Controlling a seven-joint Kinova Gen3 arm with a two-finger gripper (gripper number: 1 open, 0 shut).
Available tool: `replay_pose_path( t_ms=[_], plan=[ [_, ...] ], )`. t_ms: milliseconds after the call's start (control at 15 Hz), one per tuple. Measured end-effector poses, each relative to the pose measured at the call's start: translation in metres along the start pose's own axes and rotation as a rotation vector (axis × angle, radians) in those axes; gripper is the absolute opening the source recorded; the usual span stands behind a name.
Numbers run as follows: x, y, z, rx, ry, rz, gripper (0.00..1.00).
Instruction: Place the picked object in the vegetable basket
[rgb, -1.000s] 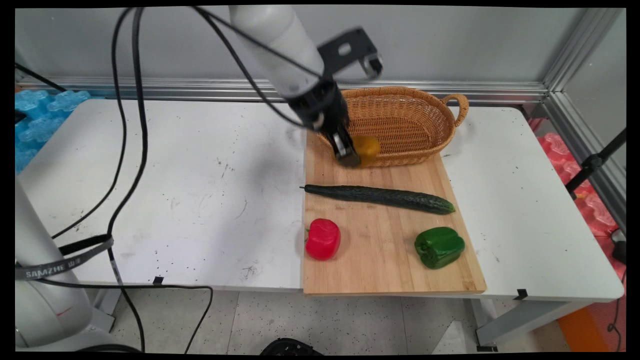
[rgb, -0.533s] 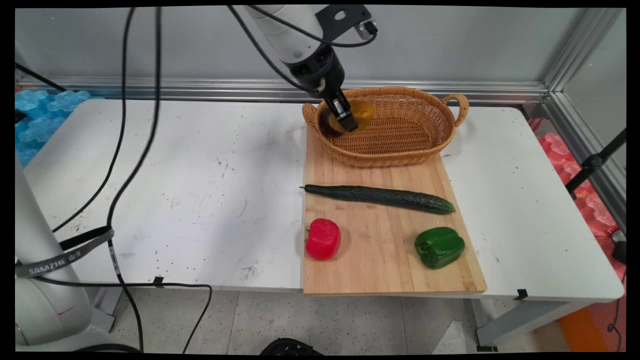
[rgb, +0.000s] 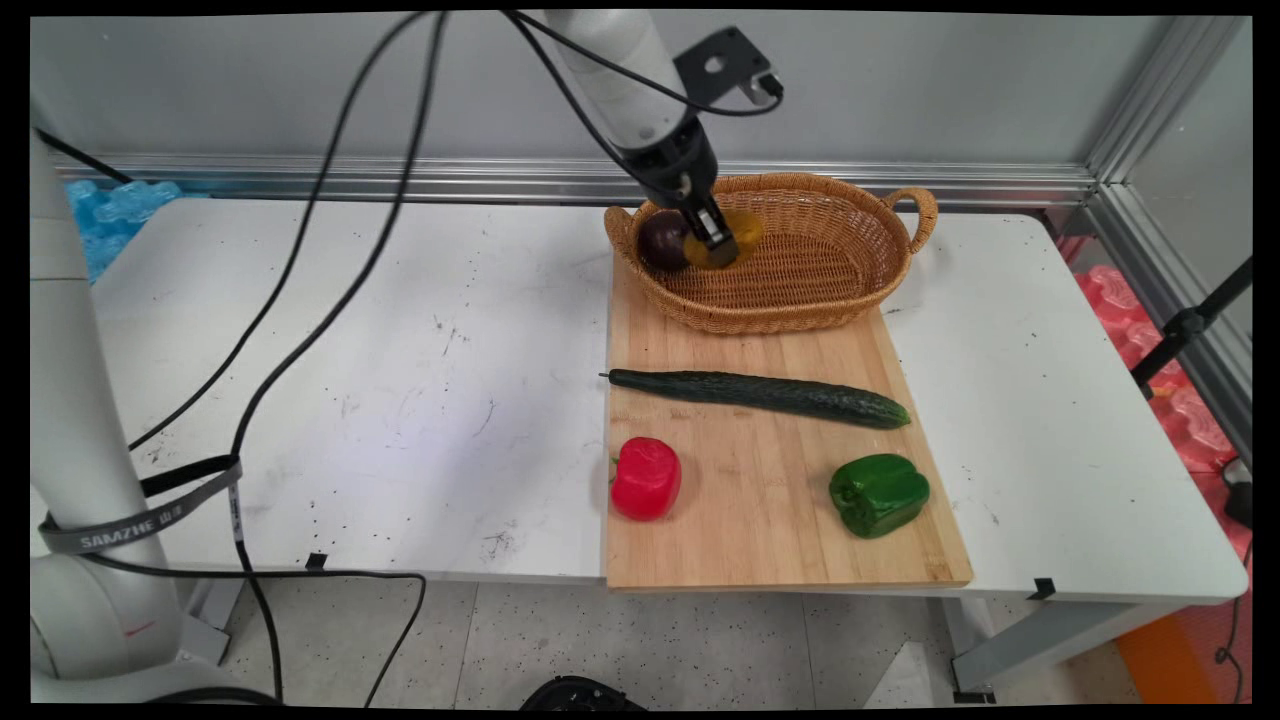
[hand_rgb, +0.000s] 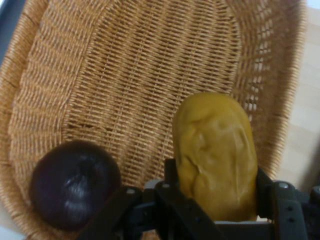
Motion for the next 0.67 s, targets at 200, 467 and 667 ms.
replay_pose_path(
  t_ms=[200,467,667],
  plan=[
    [0.005,-0.006,0.028,-0.010,-0.022,-0.027,0.00],
    [0.009,-0.013,0.067,-0.029,-0.063,-0.067,0.00],
    [0.010,-0.018,0.086,-0.033,-0.081,-0.083,0.00]
  ],
)
